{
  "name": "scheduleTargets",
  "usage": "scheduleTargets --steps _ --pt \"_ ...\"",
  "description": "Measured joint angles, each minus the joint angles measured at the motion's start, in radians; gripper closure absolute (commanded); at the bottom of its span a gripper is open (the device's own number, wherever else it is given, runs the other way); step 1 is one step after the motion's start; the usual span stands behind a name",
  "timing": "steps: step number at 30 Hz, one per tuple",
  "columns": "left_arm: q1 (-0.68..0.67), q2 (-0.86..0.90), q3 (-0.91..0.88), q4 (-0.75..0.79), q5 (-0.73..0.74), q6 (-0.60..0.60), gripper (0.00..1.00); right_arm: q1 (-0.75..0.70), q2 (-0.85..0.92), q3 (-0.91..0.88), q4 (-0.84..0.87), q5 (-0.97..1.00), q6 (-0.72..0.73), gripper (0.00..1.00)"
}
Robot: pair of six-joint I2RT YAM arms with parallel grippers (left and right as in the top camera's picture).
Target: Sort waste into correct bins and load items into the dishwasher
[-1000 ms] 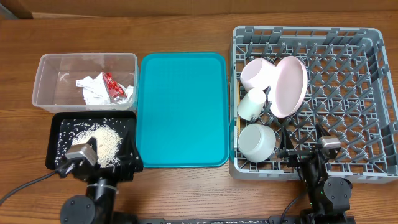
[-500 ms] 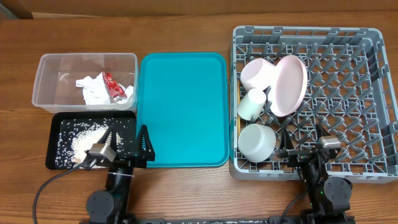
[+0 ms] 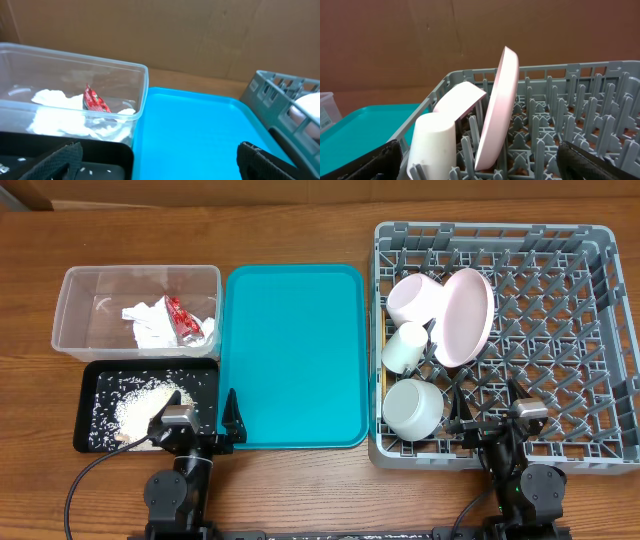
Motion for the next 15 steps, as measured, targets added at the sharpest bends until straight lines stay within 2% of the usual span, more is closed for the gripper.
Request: scheduleTargets --steps 15 --pt "0.000 0.000 0.000 0.000 0.000 0.060 0.00 0.000 0.000 0.000 0.000 0.000 0.000 0.00"
